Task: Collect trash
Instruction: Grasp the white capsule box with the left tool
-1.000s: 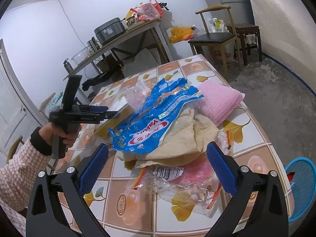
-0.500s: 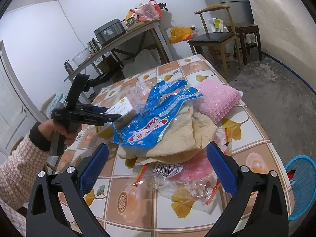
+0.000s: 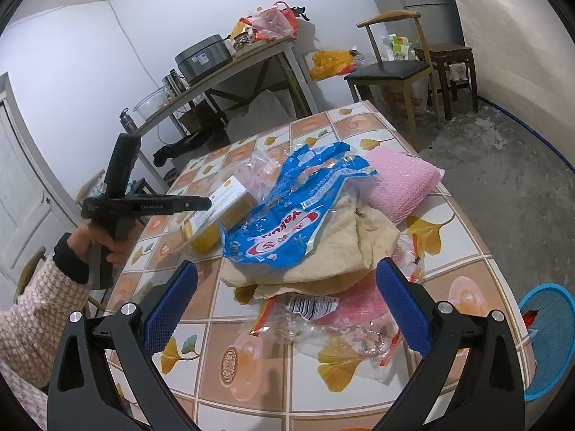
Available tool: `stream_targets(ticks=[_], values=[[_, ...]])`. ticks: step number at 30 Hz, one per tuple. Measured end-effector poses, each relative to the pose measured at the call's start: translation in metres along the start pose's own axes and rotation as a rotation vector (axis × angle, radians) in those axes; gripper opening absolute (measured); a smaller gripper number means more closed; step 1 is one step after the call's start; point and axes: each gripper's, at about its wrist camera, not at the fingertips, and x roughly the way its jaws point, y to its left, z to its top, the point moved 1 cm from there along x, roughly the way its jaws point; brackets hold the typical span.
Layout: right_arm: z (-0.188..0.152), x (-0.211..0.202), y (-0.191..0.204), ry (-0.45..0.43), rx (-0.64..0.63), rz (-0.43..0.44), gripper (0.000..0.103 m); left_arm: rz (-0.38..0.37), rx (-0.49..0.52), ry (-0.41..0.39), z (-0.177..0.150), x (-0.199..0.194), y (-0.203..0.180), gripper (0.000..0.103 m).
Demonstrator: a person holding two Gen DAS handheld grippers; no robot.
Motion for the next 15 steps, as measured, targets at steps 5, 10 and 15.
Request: stream_targets(ticks=[5,10,15], values=[[0.000,0.005,0.004,0.010,-0.002,0.001,0.097,0.079,0.094,0.036,-0.001,0.011,-0.013,0.069],[-0.002,0.007,0.007,0.015,-0.004,0.007,0.097,0.124,0.156,0.088,0.001,0.024,-0.018,0.077],[-0.002,0.009,0.007,0.020,-0.004,0.012,0.097,0.109,0.178,0.150,0.010,0.030,-0.017,0.079]])
